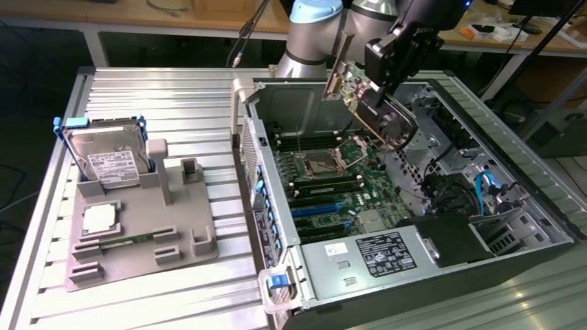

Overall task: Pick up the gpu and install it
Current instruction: 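Insert the gpu into the slot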

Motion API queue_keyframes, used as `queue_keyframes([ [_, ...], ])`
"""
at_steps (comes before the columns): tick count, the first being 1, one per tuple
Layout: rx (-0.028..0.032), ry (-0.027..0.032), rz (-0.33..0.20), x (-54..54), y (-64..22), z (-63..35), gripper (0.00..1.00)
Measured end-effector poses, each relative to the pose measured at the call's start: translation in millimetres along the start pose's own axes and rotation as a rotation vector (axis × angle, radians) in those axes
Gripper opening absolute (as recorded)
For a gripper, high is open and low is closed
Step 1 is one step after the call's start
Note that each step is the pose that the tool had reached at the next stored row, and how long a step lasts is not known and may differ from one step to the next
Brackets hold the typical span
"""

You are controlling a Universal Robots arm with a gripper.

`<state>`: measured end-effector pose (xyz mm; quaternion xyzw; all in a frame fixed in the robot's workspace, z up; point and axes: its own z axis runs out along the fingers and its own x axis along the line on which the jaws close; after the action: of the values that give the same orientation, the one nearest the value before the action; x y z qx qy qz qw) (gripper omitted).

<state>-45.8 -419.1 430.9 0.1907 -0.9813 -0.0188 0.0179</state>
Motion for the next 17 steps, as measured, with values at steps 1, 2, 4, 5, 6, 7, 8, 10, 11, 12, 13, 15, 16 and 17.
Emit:
queue_keyframes([
  [1,0.0004,0.0007,-0.016,0.0,0.0,0.1,0.27],
  [2,0.0009,0.0015,-0.034,0.0,0.0,0.3,0.27],
  [4,0.002,0.0032,-0.074,0.0,0.0,0.9,0.27],
  [5,0.0027,0.0042,-0.098,0.0,-0.1,1.4,0.27],
  [6,0.0034,0.0049,-0.117,-0.1,-0.1,1.7,0.27],
  [7,0.004,0.0054,-0.135,-0.1,-0.1,2.1,0.27],
  [8,0.0046,0.006,-0.154,-0.1,-0.1,2.5,0.27],
  [10,0.0061,0.0068,-0.19,-0.2,-0.2,3.1,0.27],
  [11,0.0067,0.0068,-0.204,-0.2,-0.2,3.5,0.27],
  [12,0.0076,0.0062,-0.214,-0.3,-0.2,3.9,0.27],
  [13,0.0085,0.0054,-0.224,-0.5,-0.3,4.3,0.27],
  [15,0.0101,0.0046,-0.247,-0.7,-0.4,5.1,0.27],
  [16,0.0109,0.0043,-0.26,-0.8,-0.5,5.5,0.27],
  [17,0.0119,0.0039,-0.276,-0.8,-0.5,5.9,0.27],
])
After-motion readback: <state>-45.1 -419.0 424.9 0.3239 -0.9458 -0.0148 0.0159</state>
